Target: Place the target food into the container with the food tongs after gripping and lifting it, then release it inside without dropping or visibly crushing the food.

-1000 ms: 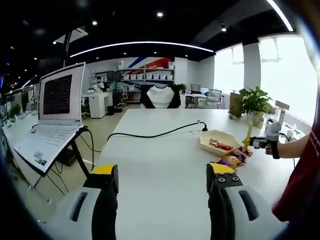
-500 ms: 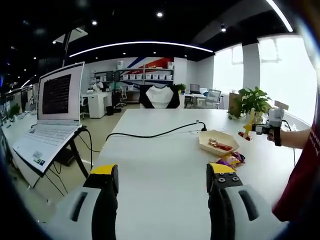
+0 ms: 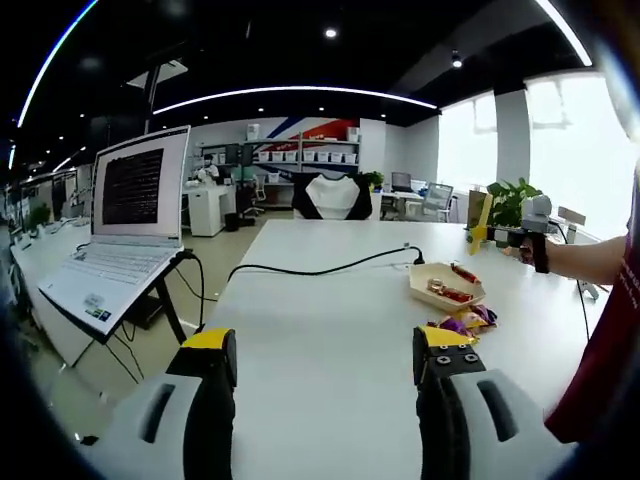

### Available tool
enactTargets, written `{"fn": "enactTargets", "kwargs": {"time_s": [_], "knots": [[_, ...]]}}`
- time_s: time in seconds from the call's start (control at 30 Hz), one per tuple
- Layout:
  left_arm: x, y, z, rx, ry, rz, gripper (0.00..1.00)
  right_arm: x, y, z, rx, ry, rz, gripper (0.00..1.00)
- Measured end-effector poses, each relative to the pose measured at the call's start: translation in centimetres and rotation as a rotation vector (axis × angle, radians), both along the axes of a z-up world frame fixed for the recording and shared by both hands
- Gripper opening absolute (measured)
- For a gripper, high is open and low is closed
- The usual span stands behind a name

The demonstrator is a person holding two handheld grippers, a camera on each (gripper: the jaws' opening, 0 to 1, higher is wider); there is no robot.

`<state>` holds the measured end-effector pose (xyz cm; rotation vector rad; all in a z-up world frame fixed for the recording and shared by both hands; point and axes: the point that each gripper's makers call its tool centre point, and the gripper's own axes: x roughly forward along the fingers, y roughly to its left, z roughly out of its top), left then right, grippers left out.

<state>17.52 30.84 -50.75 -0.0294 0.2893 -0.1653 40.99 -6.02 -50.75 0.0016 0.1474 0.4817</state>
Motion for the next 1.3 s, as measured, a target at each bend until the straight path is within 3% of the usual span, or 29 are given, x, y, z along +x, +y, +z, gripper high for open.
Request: {"fn": "enactTargets", "kwargs": {"time_s": [0.13, 0.33, 0.57, 0.8, 0.97, 1.13, 1.3], "knots": [[0.1, -0.2, -0.3, -0.004, 0.005, -0.006, 0.76, -1.1, -0.3, 0.4, -0.012, 0.003, 0.014, 0.23], [1.2, -1.3, -0.1, -0.010, -0.006, -0.042, 0.76, -3.1, -3.0, 1.9, 0.009, -0.009, -0.015, 0.24], [2.6, -2.5, 0.1, -0.017, -0.016, -0.090, 0.76, -7.1, -5.8, 3.5, 0.060, -0.027, -0.054, 0.24], [4.3, -3.7, 0.8, -0.015, -0.034, -0.145, 0.76, -12.0, -7.9, 2.8, 0.017, -0.040, -0.087, 0.24], [5.2, -4.1, 1.2, -0.016, -0.047, -0.165, 0.76, -14.7, -10.1, 2.4, 0.051, -0.043, -0.153, 0.25], [5.6, -4.2, 1.2, -0.008, -0.042, -0.185, 0.76, -16.3, -11.7, 0.7, 0.052, -0.015, -0.205, 0.25], [5.9, -3.9, 1.8, -0.006, -0.060, -0.183, 0.76, -16.8, -13.7, 1.2, 0.093, -0.036, -0.300, 0.25]]}}
